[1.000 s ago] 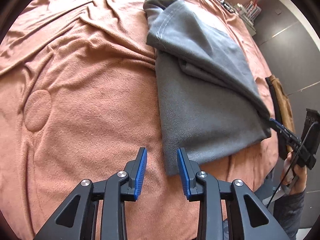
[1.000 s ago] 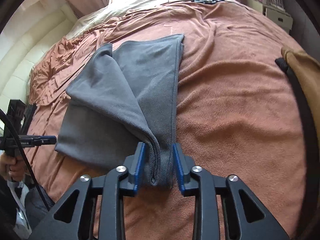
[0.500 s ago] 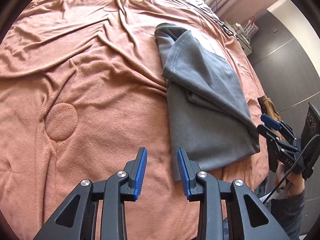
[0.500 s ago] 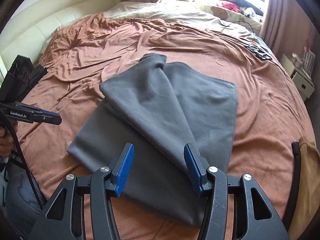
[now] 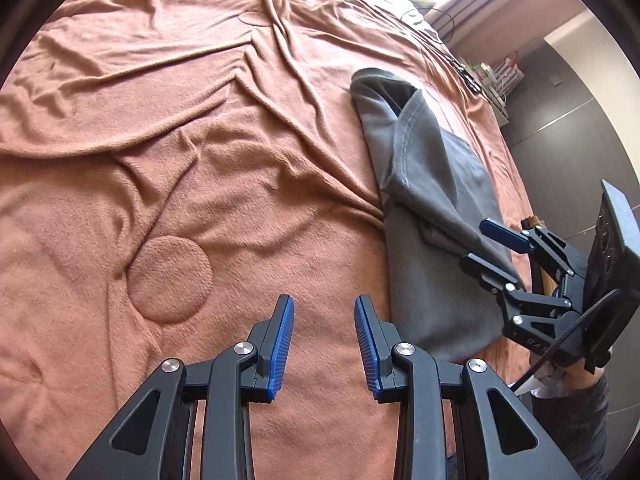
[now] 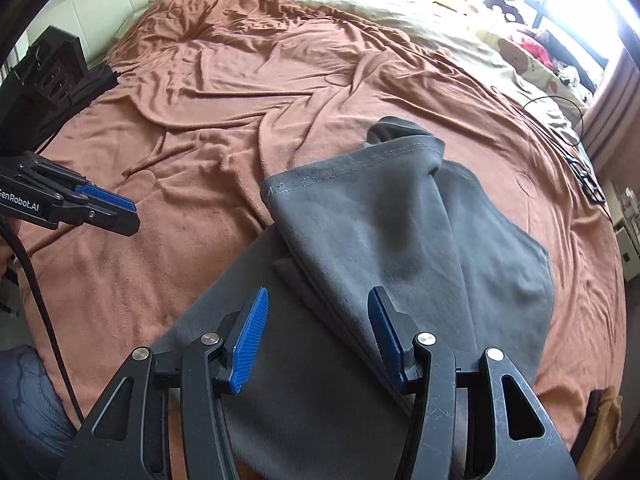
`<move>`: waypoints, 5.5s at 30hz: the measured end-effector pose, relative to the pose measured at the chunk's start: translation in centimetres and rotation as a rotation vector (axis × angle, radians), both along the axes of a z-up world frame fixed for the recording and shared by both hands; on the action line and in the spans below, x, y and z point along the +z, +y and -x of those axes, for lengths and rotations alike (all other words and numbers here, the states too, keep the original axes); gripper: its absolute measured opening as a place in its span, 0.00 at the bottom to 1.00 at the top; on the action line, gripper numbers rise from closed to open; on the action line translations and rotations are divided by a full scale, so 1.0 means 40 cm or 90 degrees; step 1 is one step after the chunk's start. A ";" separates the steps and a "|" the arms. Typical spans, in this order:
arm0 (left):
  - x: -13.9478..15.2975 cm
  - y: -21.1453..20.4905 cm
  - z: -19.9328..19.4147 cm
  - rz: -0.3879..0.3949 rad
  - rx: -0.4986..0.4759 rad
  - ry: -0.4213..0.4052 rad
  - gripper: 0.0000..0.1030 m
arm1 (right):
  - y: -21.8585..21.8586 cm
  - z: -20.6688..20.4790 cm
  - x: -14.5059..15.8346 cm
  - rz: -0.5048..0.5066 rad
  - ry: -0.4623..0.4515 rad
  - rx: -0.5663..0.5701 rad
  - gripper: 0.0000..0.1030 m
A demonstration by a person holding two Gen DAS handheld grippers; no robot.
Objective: Fold small clothes
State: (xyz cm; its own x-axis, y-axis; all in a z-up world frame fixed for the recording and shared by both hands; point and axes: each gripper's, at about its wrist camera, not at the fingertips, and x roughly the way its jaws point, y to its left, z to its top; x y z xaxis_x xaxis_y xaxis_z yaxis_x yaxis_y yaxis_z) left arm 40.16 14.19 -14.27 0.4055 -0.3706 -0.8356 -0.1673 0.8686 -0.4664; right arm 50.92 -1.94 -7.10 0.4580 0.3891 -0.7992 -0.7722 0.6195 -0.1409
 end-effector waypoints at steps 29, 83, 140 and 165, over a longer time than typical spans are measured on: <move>0.008 -0.010 -0.046 -0.041 0.002 0.010 0.33 | -0.087 -0.126 0.058 -0.110 0.002 -0.071 0.06; -0.059 -0.167 -0.417 -0.117 -0.047 0.009 0.37 | -0.544 -0.356 -0.108 -0.389 0.280 -0.295 0.49; -0.085 -0.103 -0.492 -0.036 0.017 -0.003 0.41 | -0.583 -0.452 -0.159 -0.379 0.388 -0.323 0.57; -0.083 -0.068 -0.645 -0.034 0.022 -0.017 0.31 | -0.624 -0.508 -0.219 -0.435 0.437 -0.295 0.28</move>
